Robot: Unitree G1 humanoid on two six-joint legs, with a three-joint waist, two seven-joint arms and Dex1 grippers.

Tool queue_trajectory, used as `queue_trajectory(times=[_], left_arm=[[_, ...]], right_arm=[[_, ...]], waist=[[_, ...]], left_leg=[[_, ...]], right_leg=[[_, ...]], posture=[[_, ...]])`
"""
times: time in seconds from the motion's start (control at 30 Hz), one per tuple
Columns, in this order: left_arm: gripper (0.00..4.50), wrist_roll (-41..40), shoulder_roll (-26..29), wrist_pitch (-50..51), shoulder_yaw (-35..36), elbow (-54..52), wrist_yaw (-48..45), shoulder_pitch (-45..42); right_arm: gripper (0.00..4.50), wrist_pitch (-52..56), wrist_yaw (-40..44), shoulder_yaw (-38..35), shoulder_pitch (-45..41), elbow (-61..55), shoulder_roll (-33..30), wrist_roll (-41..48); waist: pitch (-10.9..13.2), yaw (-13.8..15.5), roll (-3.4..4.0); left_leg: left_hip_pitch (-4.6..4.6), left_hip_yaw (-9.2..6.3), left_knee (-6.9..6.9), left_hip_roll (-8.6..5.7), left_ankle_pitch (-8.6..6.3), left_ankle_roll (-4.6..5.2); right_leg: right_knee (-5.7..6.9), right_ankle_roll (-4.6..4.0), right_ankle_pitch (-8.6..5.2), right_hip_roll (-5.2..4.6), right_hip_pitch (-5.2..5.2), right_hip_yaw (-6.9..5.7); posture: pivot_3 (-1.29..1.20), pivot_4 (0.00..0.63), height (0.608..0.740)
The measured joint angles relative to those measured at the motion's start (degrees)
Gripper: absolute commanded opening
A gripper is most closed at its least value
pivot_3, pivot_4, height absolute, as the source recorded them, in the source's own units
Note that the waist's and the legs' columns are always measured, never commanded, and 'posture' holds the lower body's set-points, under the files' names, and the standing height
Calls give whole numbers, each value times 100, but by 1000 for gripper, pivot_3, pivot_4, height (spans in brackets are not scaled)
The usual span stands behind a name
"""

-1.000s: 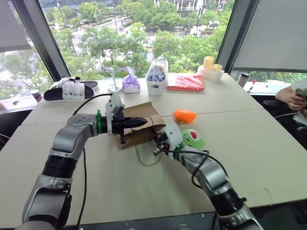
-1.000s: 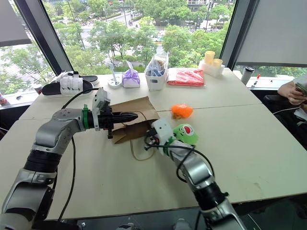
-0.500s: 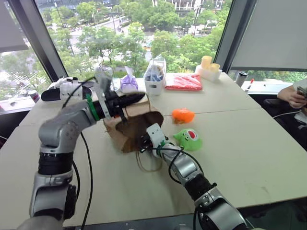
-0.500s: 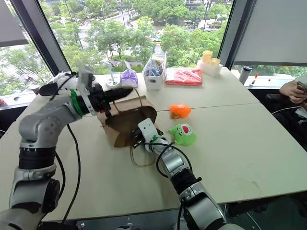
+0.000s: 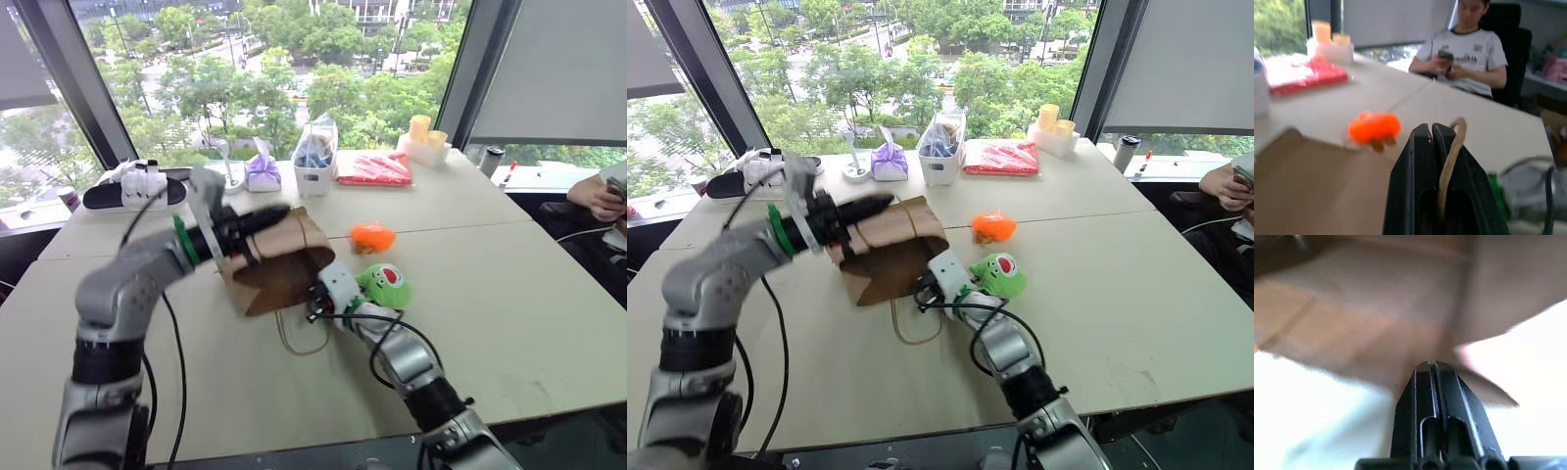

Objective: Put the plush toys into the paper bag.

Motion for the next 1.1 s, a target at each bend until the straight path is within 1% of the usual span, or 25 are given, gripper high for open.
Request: queue_trajectory(times=[0.03,0.13,0.17,0.23,0.3,0.37,0.4,0.47,0.57,0.73,1.0,1.1], left_arm=[[60,20,-14,-7,-89,-12,-29,77],[0,61,-51,-155,-190,-105,-80,70],[0,62,-57,-187,-198,-134,-93,67],[0,38,-105,-199,-241,-219,-100,63],[0,26,-74,-195,-229,-223,-112,74],[0,16,-62,-191,-219,-218,-112,68],[0,-12,-89,-187,-227,-211,-113,41],[0,-31,-83,-187,-207,-203,-113,7],[0,-36,-81,-187,-203,-184,-107,-49],[0,-38,-78,-187,-205,-184,-121,-62],[0,-37,-64,-181,-212,-186,-112,-121],[0,-35,-50,-181,-210,-186,-85,-128]], right_arm=[[0,184,82,-68,61,-303,-97,57],[828,799,332,-270,186,-1418,-380,319],[1341,946,405,-327,255,-1709,-488,403],[2256,1513,721,-577,679,-2637,-1036,720],[3320,2105,1070,-1052,1186,-3530,-1747,1070],[4352,2464,1182,-1476,1248,-3924,-2042,1237],[4446,2594,1217,-1632,1280,-4086,-2245,1293],[4446,2716,1228,-1920,1415,-4153,-2553,1325],[4446,2410,1055,-1999,1642,-3790,-2633,1164],[4446,1637,790,-1637,1679,-2765,-2413,921],[4446,804,640,-1306,810,-1415,-1989,811],[4446,604,625,-1217,722,-1124,-1894,792]], waist=[[1,-1,-3],[1,-8,-3],[1,-8,-3],[1,44,-2],[2,126,-3],[2,119,-4],[2,122,-4],[2,152,-8],[3,152,-10],[4,130,-9],[4,136,-9],[4,137,-9]], left_leg=[[0,0,1,0,0,0],[4,1,-2,3,0,-1],[8,1,-3,3,0,0],[2,0,-4,1,0,1],[-7,2,2,1,-3,6],[-4,15,6,3,-4,7],[-3,17,6,3,-4,8],[2,13,6,6,-3,9],[9,15,6,6,-2,9],[13,20,3,6,-2,9],[14,18,1,6,-2,8],[14,17,-2,6,-2,8]], right_leg=[[0,-1,1,1,0,-1],[0,-5,3,2,2,-2],[0,-6,2,3,5,-3],[-7,-4,1,0,8,-6],[-21,-3,0,1,10,-7],[-23,-3,1,0,10,-3],[-22,-3,1,-1,10,-3],[-22,-4,1,2,17,-7],[-23,-4,0,1,27,-7],[-23,-4,0,0,26,-3],[-23,-5,1,1,26,-3],[-23,-5,1,1,26,-3]], posture=[[0,150,740],[0,150,740],[0,150,740],[0,150,740],[0,150,740],[0,150,740],[0,150,740],[0,150,740],[0,150,740],[0,150,740],[0,150,740],[0,150,740]])
